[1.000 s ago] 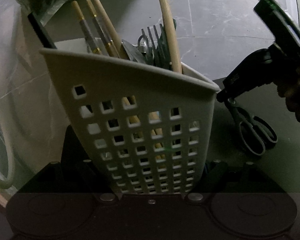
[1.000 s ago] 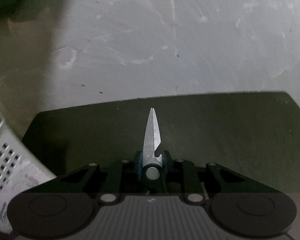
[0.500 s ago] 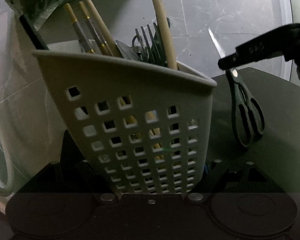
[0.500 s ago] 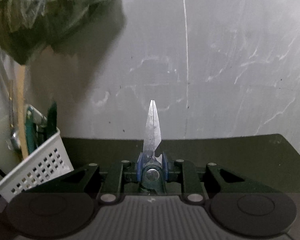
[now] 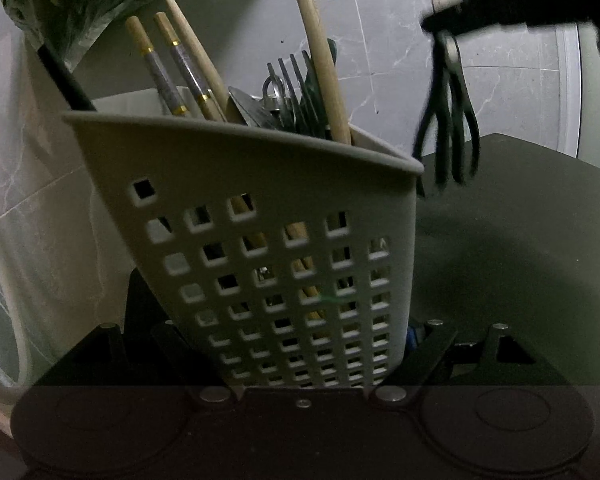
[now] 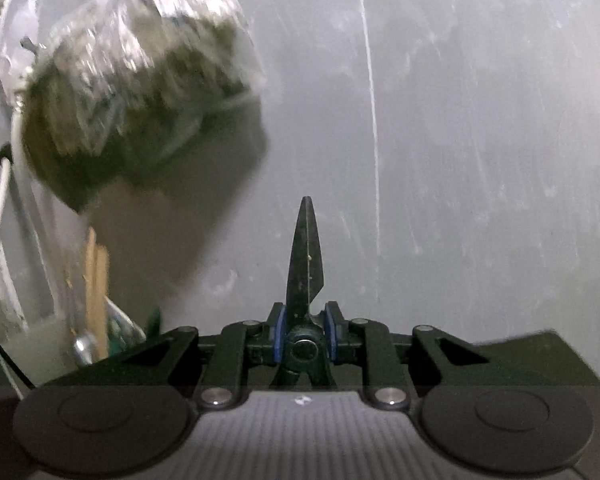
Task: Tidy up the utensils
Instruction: 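Lower the scissors handles-first into the basket and open the right tool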
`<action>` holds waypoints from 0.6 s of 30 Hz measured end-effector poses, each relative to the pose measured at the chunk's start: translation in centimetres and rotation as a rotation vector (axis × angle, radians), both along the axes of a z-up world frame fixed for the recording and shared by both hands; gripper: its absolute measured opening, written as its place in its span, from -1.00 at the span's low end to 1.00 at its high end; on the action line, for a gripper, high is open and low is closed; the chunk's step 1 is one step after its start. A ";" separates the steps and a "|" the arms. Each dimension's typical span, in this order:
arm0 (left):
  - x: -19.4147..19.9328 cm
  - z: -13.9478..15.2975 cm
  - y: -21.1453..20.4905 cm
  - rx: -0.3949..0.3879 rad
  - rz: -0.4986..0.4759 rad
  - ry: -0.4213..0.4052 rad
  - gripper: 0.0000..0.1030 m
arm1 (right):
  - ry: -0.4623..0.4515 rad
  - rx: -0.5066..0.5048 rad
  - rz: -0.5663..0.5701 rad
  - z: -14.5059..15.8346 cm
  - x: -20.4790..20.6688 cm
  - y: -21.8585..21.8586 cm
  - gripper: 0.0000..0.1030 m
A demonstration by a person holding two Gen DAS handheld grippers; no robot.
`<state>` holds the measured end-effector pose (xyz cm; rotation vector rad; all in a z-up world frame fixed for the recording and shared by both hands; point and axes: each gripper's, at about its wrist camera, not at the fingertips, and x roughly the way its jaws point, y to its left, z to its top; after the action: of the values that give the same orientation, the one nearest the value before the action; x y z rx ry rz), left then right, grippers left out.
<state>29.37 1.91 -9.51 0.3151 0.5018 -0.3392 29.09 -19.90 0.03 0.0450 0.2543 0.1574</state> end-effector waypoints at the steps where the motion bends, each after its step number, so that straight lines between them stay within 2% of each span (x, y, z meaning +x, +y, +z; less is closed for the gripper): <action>1: -0.3 -0.1 0.1 -0.001 0.000 -0.002 0.64 | -0.012 0.001 0.011 0.8 -0.1 0.0 -0.57; 12: -0.6 -0.7 0.8 -0.018 0.011 -0.005 0.63 | -0.155 0.018 0.184 10.5 -2.7 1.6 -0.56; 18: -0.7 -1.0 0.9 -0.019 0.016 -0.006 0.63 | -0.186 0.037 0.292 12.6 -4.2 3.3 -0.56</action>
<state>28.71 2.84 -10.56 0.2934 0.4949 -0.3276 24.89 -16.63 12.66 0.0299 0.0709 0.4546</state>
